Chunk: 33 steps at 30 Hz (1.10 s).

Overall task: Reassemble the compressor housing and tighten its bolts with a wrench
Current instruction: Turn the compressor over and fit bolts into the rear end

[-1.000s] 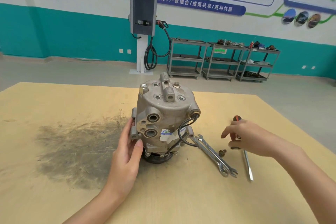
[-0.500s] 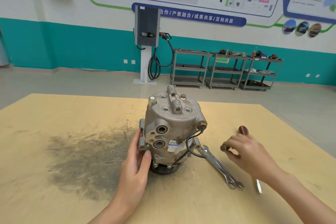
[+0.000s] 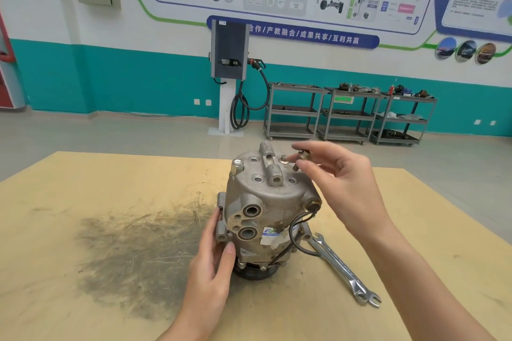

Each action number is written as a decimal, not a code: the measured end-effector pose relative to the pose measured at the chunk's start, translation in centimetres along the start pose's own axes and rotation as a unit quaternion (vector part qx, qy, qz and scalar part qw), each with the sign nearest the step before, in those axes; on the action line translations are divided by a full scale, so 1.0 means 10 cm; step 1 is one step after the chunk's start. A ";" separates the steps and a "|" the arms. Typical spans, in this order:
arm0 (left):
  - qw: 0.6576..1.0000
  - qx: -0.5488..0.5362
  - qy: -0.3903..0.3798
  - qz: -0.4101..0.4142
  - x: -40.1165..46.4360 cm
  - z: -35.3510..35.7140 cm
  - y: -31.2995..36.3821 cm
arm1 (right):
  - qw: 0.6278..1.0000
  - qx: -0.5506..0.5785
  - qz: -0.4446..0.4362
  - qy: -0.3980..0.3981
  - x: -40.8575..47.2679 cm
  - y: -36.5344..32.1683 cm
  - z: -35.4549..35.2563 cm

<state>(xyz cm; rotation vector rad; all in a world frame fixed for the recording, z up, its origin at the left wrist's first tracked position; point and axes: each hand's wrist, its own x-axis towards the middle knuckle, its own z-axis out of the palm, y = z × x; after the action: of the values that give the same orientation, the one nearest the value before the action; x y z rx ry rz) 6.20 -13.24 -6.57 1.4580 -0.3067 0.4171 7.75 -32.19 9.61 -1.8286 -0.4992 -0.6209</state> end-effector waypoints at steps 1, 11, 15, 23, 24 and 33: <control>1.000 0.001 0.001 0.000 0.00 0.00 0.00 | 0.999 -0.040 -0.001 -0.011 -0.01 0.00 0.02; 1.000 0.005 0.002 -0.018 0.00 0.00 0.00 | 0.977 -0.199 -0.043 -0.055 -0.01 -0.03 -0.05; 1.000 0.015 -0.002 -0.021 0.00 0.00 0.01 | 0.974 -0.191 -0.012 -0.123 0.01 -0.02 -0.10; 1.000 0.016 -0.002 -0.025 0.00 0.00 0.01 | 0.993 0.031 0.109 -0.046 0.00 0.08 0.07; 1.000 0.016 -0.001 -0.026 0.00 0.00 0.01 | 0.991 0.048 0.117 -0.038 0.00 0.09 0.09; 1.000 0.018 0.001 -0.023 -0.01 0.00 0.01 | 0.961 0.214 0.162 -0.063 0.00 0.14 0.16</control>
<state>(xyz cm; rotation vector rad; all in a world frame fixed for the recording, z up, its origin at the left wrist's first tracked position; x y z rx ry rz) 6.11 -13.23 -6.52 1.4957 -0.2648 0.3896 8.91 -31.17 8.16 -1.4938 -0.3716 -0.1546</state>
